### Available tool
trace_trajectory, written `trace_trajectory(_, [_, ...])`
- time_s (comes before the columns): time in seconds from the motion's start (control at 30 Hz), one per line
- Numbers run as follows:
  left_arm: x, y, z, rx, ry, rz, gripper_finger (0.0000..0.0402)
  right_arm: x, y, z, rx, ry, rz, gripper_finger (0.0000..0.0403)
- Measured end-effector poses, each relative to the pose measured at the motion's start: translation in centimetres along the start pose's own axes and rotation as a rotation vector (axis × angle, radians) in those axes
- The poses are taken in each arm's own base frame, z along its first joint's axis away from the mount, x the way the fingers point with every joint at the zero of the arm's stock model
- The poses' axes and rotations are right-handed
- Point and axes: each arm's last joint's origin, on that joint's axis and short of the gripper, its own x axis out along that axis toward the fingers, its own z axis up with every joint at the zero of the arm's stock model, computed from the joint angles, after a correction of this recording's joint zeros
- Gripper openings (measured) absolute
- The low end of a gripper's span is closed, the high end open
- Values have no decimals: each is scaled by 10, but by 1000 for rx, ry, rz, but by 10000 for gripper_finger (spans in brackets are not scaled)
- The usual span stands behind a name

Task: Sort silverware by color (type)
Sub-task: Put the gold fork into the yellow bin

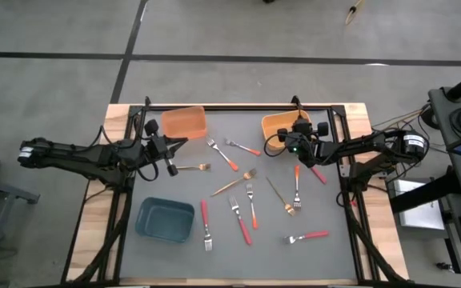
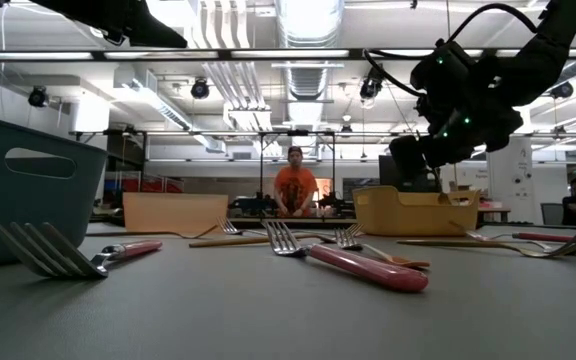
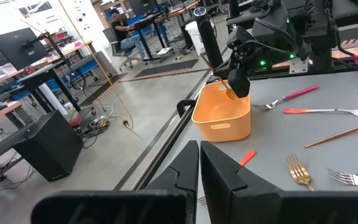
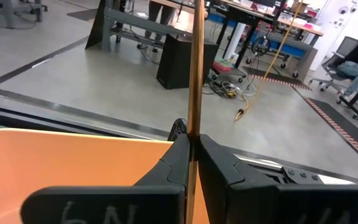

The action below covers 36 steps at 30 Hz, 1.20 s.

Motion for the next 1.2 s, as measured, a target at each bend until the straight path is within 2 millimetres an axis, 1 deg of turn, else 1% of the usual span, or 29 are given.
trace_trajectory(0.27, [0, 0, 0, 0, 0, 0, 0, 0, 0, 2, -33, -3, 0, 13])
trace_trajectory(0.47, [0, 0, 0, 0, 0, 0, 0, -2, 8, 19, -46, -26, 15, 13])
trace_trajectory(0.67, [0, 0, 0, 0, 0, 0, 0, -10, 18, 39, -85, -58, 50, 13])
trace_trajectory(0.8, [0, 0, 0, 0, 0, 0, 0, -16, 23, 45, -89, -72, 73, 13])
trace_trajectory(0.97, [0, 0, 0, 0, 0, 0, 0, -18, 23, 41, -56, -68, 85, 13])
trace_trajectory(1.2, [0, 0, 0, 0, 0, 0, 0, -17, 17, 24, -5, -45, 88, 13])
